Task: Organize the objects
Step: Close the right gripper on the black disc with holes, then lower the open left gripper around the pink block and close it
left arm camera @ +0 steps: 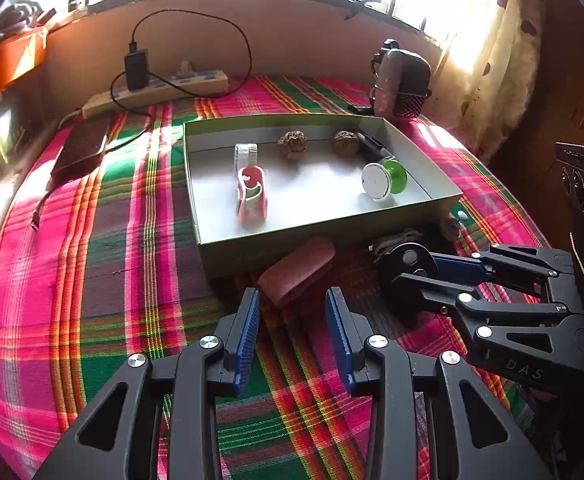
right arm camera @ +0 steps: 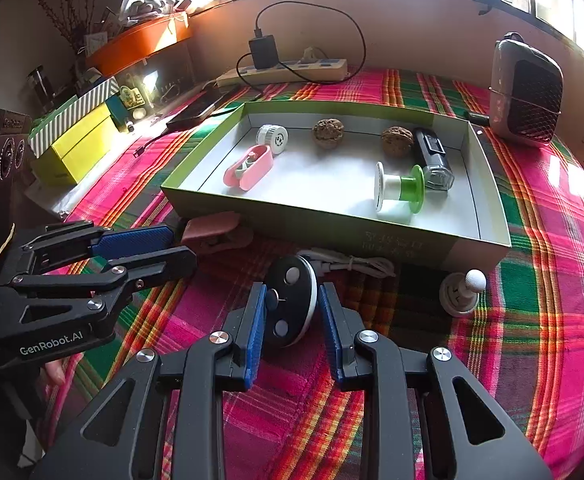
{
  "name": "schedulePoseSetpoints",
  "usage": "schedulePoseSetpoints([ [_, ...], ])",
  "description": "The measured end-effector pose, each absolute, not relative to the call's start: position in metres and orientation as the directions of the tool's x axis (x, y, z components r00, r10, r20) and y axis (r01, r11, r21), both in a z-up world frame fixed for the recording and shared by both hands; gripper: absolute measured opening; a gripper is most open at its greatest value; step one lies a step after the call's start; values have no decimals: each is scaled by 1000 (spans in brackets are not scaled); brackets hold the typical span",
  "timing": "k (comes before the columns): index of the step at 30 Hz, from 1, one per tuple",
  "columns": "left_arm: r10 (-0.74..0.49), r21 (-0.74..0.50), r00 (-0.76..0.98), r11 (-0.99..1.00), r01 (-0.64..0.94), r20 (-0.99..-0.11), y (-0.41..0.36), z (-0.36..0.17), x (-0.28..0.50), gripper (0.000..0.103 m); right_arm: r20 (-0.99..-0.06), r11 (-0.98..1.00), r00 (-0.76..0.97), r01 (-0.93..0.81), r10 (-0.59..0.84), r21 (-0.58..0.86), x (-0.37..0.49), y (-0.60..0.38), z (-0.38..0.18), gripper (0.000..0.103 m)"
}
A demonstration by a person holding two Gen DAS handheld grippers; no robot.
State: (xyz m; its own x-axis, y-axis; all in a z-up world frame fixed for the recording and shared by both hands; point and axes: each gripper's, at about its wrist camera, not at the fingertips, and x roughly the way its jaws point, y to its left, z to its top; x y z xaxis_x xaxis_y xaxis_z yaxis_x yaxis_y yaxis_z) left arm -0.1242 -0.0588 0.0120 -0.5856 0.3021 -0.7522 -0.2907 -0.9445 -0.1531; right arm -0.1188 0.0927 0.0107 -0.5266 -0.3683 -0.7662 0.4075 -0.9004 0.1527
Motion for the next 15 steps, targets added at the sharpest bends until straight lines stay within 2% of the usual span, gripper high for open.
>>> schedulePoseSetpoints([
  [9, 301, -126, -616, -942, -311, -728, -61, 18, -134, 33, -766, -901, -525, 404, -371, 159, -116, 97, 11, 28],
  [15, 339, -165, -594, -930, -328, -729, -60, 15, -140, 33, -762, -901, -528, 403, -375, 164, -116, 100, 12, 28],
])
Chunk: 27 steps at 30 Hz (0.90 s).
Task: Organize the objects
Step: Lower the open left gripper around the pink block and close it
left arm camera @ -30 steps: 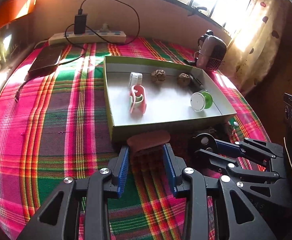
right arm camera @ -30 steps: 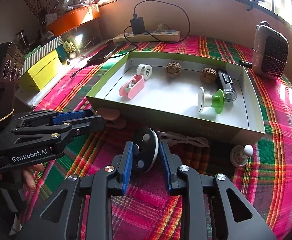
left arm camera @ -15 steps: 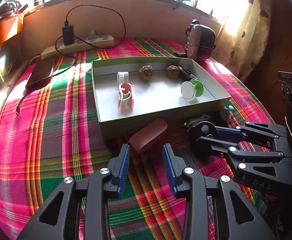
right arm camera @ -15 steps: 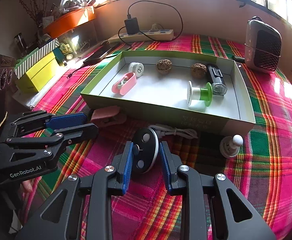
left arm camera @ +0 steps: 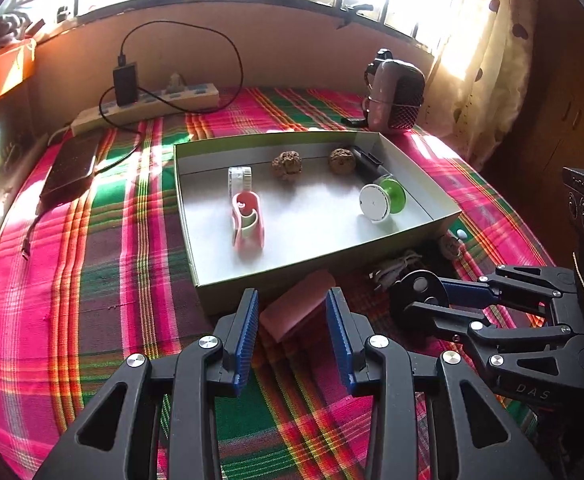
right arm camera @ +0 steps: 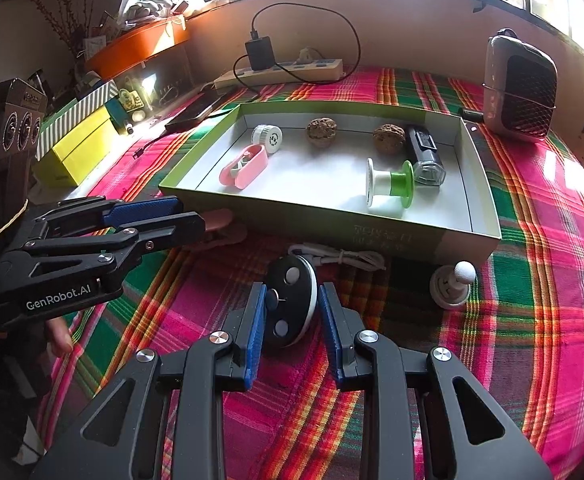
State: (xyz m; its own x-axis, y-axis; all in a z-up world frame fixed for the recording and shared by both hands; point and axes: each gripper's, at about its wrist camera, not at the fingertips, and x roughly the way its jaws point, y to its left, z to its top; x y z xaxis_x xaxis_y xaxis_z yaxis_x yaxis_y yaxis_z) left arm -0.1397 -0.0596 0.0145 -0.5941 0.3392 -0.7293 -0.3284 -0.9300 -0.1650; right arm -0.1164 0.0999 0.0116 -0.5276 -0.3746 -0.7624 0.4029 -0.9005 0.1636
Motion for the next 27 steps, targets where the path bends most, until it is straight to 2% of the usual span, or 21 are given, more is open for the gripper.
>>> schedulePoseSetpoints([
  [10, 371, -184, -559, -914, -362, -742, -47, 11, -135, 33, -760, -900, -528, 400, -380, 173, -117, 105, 11, 28],
  [27, 355, -165, -536, -914, -370, -766, -35, 10, -145, 33, -758, -902, -527, 388, -385, 188, -116, 115, 9, 28],
])
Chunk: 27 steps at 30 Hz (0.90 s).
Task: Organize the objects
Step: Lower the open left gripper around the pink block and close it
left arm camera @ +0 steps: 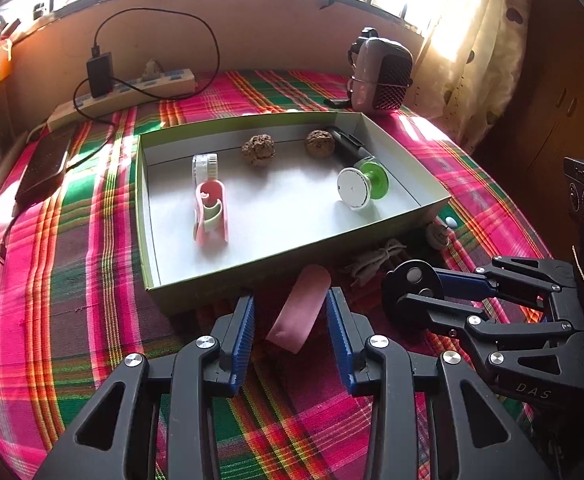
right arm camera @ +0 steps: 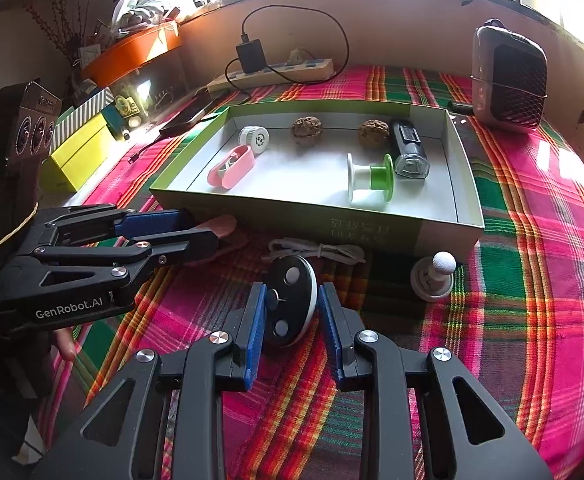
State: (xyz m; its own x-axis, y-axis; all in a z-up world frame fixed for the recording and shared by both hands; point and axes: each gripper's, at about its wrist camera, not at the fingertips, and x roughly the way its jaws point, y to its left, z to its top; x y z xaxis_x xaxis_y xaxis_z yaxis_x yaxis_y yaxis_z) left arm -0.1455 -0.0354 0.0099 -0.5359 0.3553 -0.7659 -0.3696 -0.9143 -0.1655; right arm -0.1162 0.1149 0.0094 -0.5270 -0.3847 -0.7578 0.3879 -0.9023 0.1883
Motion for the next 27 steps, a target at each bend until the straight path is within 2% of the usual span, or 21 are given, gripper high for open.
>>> schedulePoseSetpoints([
  [5, 361, -156, -522, -905, -395, -772, -25, 9, -143, 33, -758, -903, -526, 384, -385, 193, -117, 118, 8, 28],
  [27, 284, -118, -544, -940, -321, -790, -17, 1, -146, 33, -751, -896, -521, 389, -406, 214, -116, 123, 6, 28],
])
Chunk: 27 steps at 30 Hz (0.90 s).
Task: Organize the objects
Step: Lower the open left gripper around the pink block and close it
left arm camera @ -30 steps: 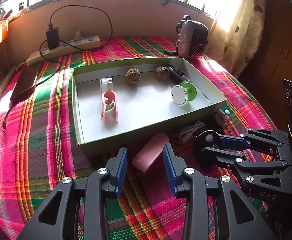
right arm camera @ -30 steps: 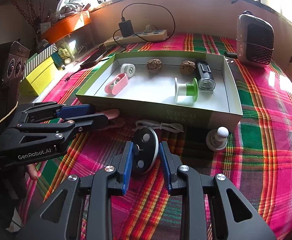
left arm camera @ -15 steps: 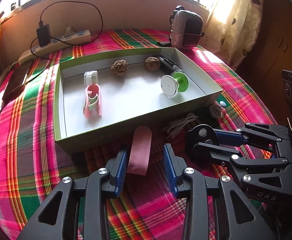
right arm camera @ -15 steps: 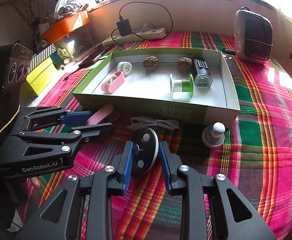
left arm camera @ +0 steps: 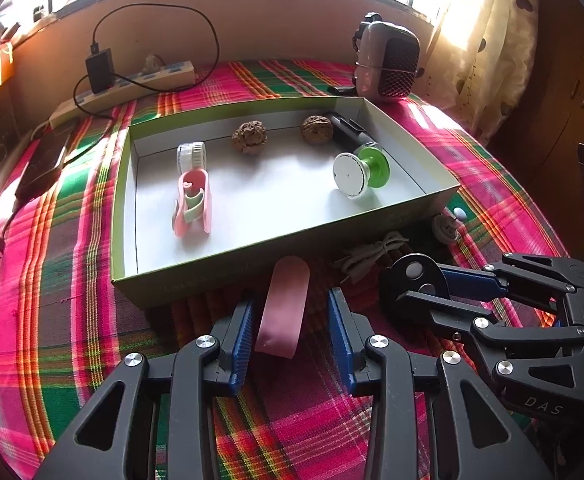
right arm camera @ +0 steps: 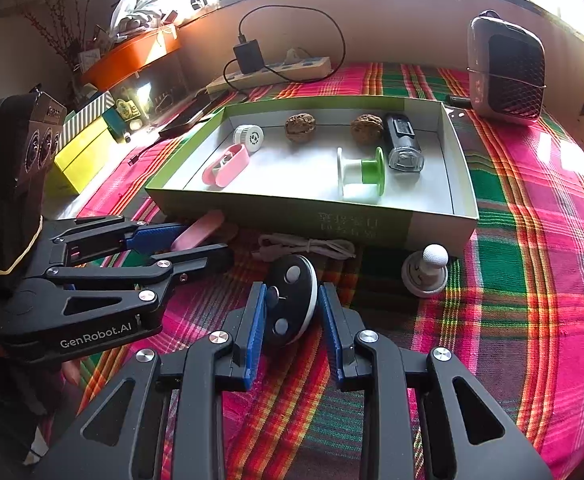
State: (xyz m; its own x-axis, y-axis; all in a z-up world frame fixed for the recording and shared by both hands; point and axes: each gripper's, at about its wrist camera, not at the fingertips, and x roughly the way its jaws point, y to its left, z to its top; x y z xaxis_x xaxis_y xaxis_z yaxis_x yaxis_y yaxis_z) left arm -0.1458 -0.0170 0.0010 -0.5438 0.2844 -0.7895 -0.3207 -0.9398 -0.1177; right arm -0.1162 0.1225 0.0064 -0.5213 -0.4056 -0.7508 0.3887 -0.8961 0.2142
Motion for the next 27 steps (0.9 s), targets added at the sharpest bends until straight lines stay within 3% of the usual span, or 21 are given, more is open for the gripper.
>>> schedulePoseSetpoints([
  [9, 261, -100, -560, -948, -301, -787, -16, 0, -144, 31, -751, -896, -523, 391, -403, 209, -116, 122, 6, 28],
  [20, 223, -58, -577, -955, -290, -786, -18, 0, -142, 17, -751, -897, -524, 391, -402, 207, -116, 122, 6, 28],
  [27, 223, -59, -579, -956, -288, -784, -20, 0, -142, 16, -752, -898, -525, 391, -398, 203, -117, 121, 6, 28],
])
